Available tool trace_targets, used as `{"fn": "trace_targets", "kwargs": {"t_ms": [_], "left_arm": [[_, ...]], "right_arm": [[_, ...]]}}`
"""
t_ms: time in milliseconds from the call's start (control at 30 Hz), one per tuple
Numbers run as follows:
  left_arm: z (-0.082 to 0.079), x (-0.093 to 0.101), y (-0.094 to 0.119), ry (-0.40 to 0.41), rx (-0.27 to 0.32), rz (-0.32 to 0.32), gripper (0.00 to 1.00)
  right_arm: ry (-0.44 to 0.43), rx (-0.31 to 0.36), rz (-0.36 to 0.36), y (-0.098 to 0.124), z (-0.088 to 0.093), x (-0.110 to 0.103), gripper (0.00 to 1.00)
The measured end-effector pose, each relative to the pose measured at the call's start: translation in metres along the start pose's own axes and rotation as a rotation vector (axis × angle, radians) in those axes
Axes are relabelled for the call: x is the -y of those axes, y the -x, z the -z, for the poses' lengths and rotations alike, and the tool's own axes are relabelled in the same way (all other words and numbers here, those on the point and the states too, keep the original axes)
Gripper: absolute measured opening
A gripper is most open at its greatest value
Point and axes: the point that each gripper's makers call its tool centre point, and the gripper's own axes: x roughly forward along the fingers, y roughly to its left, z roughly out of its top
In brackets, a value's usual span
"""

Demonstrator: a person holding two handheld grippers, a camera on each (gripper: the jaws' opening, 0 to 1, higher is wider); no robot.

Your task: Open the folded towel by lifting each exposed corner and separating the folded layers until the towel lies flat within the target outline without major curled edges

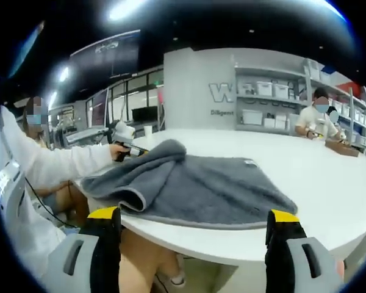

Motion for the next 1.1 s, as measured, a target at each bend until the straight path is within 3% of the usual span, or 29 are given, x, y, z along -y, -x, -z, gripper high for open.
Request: {"fn": "trace_targets", "kwargs": {"t_ms": [167,333,600,833,933,1033,1100], "left_arm": [[-0.001,0.004,0.001,-0.021,0.003,0.012,0.16],[-0.004,-0.002,0.010,0.028,0.012,-0.024,0.02],[-0.004,-0.013,0.029,-0.057,-0.038,-0.110,0.02],[-0.013,-0.054,0.069,-0.159,-0.103,-0.322,0.02],[-0.010,-0.075,0.091,-0.176,-0.147,-0.414,0.02],[-0.007,-0.092,0.106,-0.163,-0.170,-0.461,0.02],[0.000,-0.109,0.122,-0.173,-0.218,-0.527,0.02]], "right_arm": [[-0.005,-0.003,-0.005,-0.001,0.002,-0.002,0.99],[-0.007,0.010,0.000,-0.001,-0.001,-0.001,0.98],[-0.011,0.011,-0.002,-0.002,0.000,-0.002,0.96],[-0.017,0.009,-0.006,-0.004,0.001,-0.002,0.96],[-0.019,0.009,-0.006,-0.004,0.001,0.000,0.96],[-0.020,0.004,-0.008,-0.005,0.002,0.000,0.96],[-0.018,-0.004,-0.008,-0.006,0.003,0.000,0.96]]}}
